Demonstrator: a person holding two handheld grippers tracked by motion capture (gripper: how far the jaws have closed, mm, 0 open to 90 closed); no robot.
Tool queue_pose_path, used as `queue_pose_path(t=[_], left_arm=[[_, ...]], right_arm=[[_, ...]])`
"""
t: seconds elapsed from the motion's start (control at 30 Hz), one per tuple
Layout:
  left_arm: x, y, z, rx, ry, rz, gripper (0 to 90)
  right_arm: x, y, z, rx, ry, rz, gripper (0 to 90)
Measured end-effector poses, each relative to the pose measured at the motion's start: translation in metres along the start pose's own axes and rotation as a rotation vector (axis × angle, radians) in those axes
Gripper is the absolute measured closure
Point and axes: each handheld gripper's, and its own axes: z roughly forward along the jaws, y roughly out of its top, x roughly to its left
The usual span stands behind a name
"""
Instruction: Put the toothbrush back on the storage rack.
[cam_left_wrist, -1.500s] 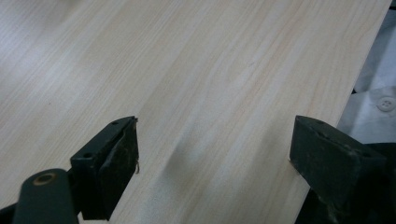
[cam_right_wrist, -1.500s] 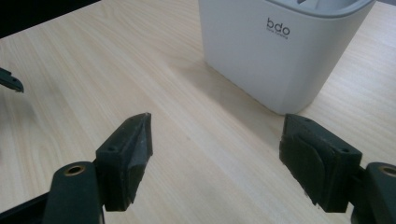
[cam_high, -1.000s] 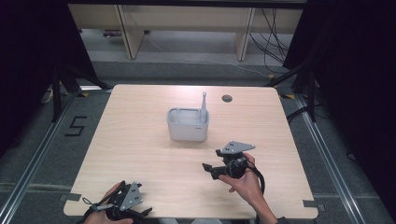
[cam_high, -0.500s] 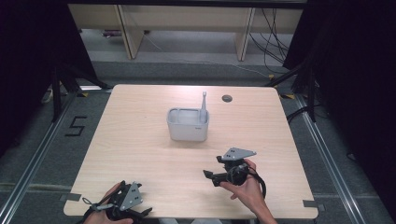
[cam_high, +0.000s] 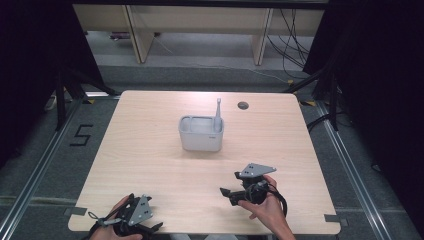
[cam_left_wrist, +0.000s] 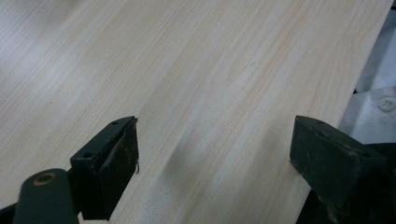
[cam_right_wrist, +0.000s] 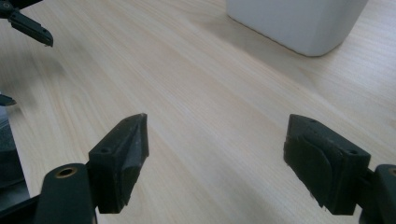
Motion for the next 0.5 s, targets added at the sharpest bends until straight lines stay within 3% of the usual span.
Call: queue_pose_path(t=[0.07, 0.17, 0.2, 0.33, 0.4, 0.47, 0.5], left_arm=[[0.000, 0.000, 0.000, -0.001, -0.002, -0.006, 15.3], [0.000, 0.000, 0.000, 0.001, 0.002, 0.007, 15.3], [0.000, 0.000, 0.000, 0.000, -0.001, -0.005, 15.3], [0.000, 0.000, 0.000, 0.000, 0.002, 0.006, 15.3], [0.000, 0.000, 0.000, 0.000, 0.002, 0.009, 15.3], [0.000, 0.000, 0.000, 0.000, 0.001, 0.000, 15.3], [0.000, 0.000, 0.000, 0.000, 0.003, 0.007, 15.3]], right_arm=[[0.001, -0.001, -0.001, 0.006, 0.008, 0.020, 22.5], [0.000, -0.006, -0.004, 0.004, -0.001, 0.011, 21.9], [0.001, -0.008, -0.005, 0.014, 0.000, 0.038, 21.5], [0.001, -0.012, -0.008, 0.016, 0.006, 0.030, 20.1], [0.002, -0.014, -0.009, 0.027, 0.002, 0.056, 19.7], [0.002, -0.015, -0.010, 0.018, -0.006, 0.037, 19.6], [0.003, -0.016, -0.011, 0.022, 0.010, 0.046, 19.5]])
